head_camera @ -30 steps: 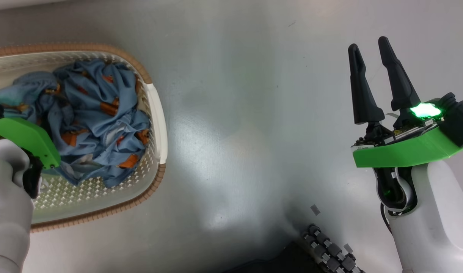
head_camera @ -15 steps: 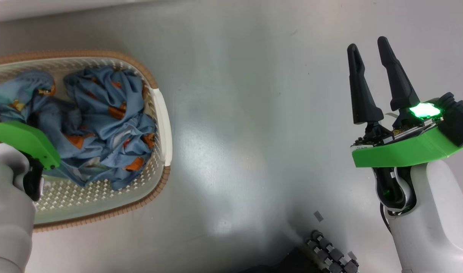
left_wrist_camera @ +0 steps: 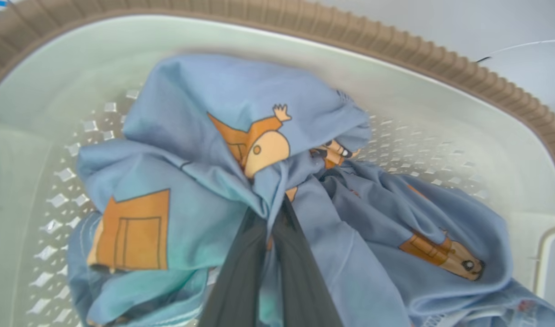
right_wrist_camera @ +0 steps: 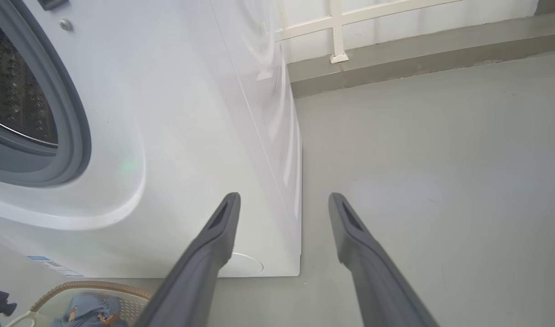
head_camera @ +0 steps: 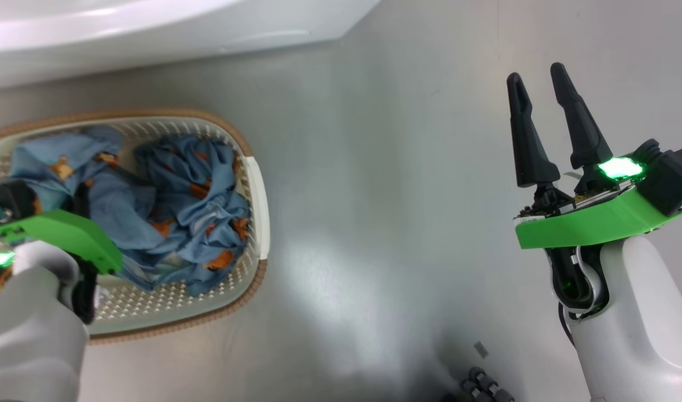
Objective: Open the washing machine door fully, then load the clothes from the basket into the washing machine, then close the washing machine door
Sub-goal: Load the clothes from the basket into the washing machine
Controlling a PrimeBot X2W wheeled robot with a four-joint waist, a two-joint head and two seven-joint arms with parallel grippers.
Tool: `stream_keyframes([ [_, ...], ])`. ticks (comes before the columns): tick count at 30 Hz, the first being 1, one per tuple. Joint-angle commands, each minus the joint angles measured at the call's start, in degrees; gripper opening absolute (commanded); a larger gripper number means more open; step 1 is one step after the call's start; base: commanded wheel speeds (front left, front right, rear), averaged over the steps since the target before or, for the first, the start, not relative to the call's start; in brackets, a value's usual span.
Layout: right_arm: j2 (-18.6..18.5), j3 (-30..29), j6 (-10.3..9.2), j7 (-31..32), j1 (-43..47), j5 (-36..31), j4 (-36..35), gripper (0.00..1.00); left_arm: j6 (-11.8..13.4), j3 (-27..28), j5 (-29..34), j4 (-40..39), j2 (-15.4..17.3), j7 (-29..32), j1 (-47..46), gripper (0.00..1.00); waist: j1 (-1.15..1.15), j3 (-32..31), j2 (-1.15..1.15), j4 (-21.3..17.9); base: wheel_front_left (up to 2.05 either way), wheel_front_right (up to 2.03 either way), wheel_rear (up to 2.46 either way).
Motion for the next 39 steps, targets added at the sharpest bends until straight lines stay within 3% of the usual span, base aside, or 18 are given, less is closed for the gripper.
stream_keyframes([
  [1, -0.4, 1.4, 0.09, -0.3, 1.8, 0.1, -0.8, 1.00, -0.2, 0.3, -0.8, -1.6, 1.5, -1.4, 3.2, 0.00, 0.00, -3.5, 0.00, 1.4, 0.00, 0.00, 0.00],
  [14, -1.2, 1.6, 0.09, -0.3, 4.0, 0.7, 0.9, 1.00, -0.2, -2.2, -3.8, -9.6, 1.7, -4.2, 11.5, 0.00, 0.00, -13.5, 0.00, 3.1, 0.00, 0.00, 0.00],
  [22, -2.0, 1.7, 0.09, -0.3, 6.1, 0.8, 2.0, 1.00, -0.1, 1.7, -1.0, -20.3, 2.7, -4.2, 18.3, 0.00, 0.00, -19.4, 0.00, 4.0, 0.00, 0.00, 0.00],
  [39, -4.2, 2.3, 0.09, -0.3, 10.9, 1.2, 4.4, 1.00, 1.5, 9.2, 6.6, -41.5, -0.3, -4.2, 32.9, 0.00, 0.00, -30.8, 0.00, 6.8, 0.00, 0.00, 0.00],
])
